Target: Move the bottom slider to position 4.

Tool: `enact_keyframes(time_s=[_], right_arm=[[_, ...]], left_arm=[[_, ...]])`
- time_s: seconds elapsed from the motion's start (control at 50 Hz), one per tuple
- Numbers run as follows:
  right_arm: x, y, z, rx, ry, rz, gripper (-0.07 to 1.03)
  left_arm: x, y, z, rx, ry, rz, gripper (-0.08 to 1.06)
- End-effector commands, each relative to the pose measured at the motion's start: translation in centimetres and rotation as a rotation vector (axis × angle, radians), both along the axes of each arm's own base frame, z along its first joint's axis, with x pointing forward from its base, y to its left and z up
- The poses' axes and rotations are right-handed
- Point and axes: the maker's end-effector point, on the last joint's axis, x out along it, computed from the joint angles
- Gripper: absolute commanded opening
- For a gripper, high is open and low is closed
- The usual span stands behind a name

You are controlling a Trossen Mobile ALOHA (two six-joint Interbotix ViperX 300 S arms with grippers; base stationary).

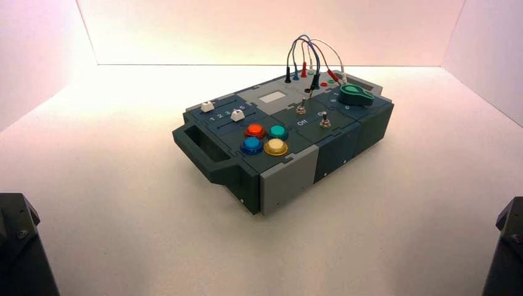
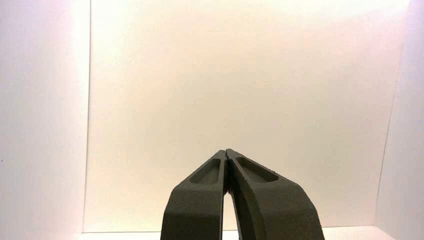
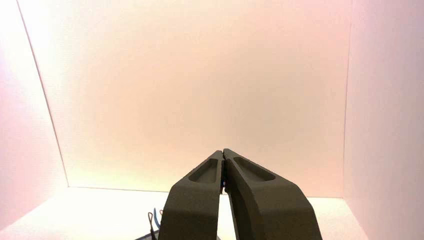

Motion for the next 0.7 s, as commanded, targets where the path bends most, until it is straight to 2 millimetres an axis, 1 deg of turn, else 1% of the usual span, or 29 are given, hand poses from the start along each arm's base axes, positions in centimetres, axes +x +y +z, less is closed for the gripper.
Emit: enact_keyframes(time_s=[0.02,0.5,0.7], right_arm=[[1.2,-0.7,-3.5,0.131,-0.077,-0.034,-0.02],[0.9,-0.7,-2.8,0.133,-0.106,-0.032,-0.02],[0.6,-0.7,-2.1,0.135,-0.121,-0.030,-0.02]], left_arm=[[0.9,1.6,-3.9,-0.227,0.045,0.052,-0.03],[0.7,1.5,-3.5,-0.221,0.042,0.053,-0.03],[0.3,1.5,-2.5,-0.220,0.026,0.051,-0.03]])
